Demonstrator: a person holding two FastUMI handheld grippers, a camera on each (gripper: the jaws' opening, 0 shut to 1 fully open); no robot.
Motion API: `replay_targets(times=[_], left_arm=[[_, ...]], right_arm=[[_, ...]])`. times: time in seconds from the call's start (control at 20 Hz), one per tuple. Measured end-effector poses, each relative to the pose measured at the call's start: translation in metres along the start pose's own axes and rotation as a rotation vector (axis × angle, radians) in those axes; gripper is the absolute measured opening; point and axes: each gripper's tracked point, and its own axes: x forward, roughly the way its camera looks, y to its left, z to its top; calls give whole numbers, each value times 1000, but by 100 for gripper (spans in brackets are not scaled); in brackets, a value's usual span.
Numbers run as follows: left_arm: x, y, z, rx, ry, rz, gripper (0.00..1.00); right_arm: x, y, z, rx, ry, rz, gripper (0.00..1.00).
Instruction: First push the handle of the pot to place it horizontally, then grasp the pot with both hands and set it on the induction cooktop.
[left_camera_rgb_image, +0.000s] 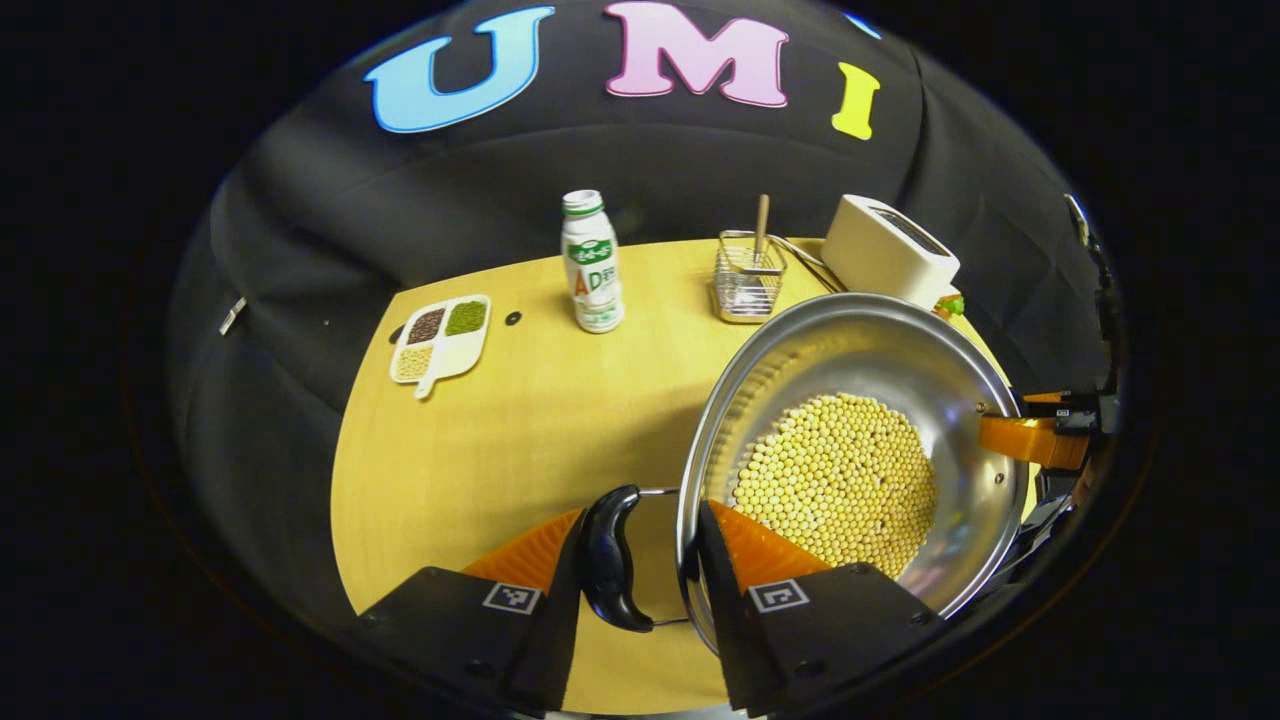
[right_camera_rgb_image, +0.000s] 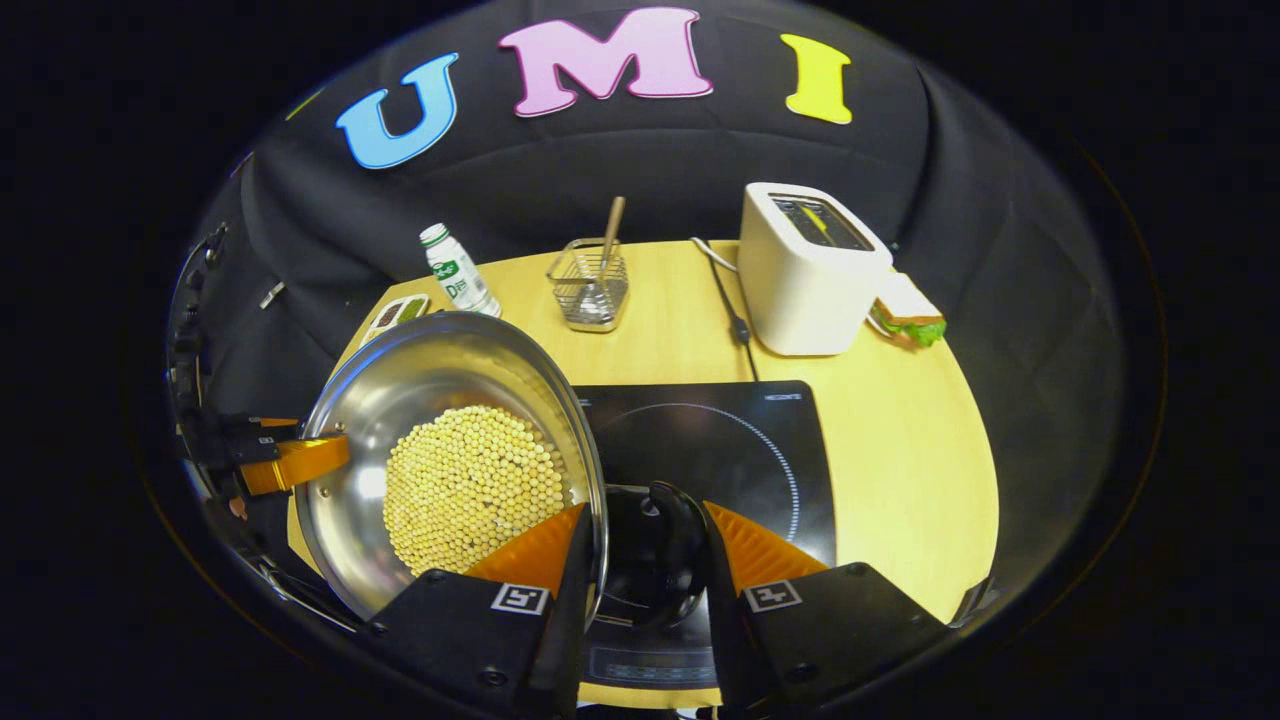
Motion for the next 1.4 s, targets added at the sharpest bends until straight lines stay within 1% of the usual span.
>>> replay_targets(times=[0.05, 0.1, 0.15, 0.2, 0.25, 0.3, 0.35, 0.4, 0.45, 0.5, 0.65, 0.7, 0.75, 0.8, 0.85, 0.9, 0.95, 1.0, 1.05, 1.1, 1.4], left_arm=[[2, -11, 2, 5, 3, -6, 61], [4, -22, 3, 9, 5, -10, 61], [7, -30, 4, 13, 8, -14, 61], [11, -40, 5, 15, 11, -18, 61], [14, -48, 7, 17, 12, -21, 61], [17, -57, 9, 18, 17, -26, 61], [21, -65, 10, 19, 19, -29, 61], [25, -73, 11, 20, 24, -32, 61], [28, -80, 12, 21, 27, -35, 61], [31, -86, 12, 21, 31, -36, 60], [44, -104, 15, 13, 35, -37, 61], [47, -109, 15, 10, 39, -37, 58], [50, -113, 16, 4, 41, -37, 61], [54, -115, 16, -3, 45, -36, 61], [57, -118, 16, -10, 49, -37, 58], [60, -120, 16, -17, 53, -37, 61], [62, -122, 16, -21, 58, -37, 58], [65, -122, 16, -21, 60, -35, 60], [66, -122, 15, -22, 63, -31, 58], [68, -123, 16, -21, 65, -27, 60], [73, -125, 14, -33, 73, -18, 60]], right_arm=[[-1, -11, 0, 3, 1, -6, 55], [-2, -21, -1, 7, 5, -11, 55], [-3, -31, -2, 11, 11, -15, 51], [-3, -40, -3, 15, 15, -18, 55], [-3, -50, -3, 16, 19, -21, 55], [-3, -58, -4, 17, 22, -23, 51], [-1, -66, -4, 16, 26, -24, 51], [0, -74, -4, 17, 31, -25, 55], [3, -82, -3, 18, 36, -26, 51], [4, -89, -3, 19, 38, -27, 55], [10, -109, -1, 14, 42, -27, 55], [12, -113, -1, 13, 46, -26, 51], [14, -117, -1, 13, 50, -26, 55], [16, -121, -1, 12, 53, -27, 55], [18, -124, -1, 8, 55, -27, 56], [20, -127, -1, 7, 58, -27, 55], [22, -131, -1, 6, 62, -26, 55], [25, -132, -1, 8, 66, -24, 55], [27, -133, -2, 9, 71, -22, 55], [29, -134, -3, 10, 77, -19, 56], [40, -135, -6, 13, 103, -14, 55]])
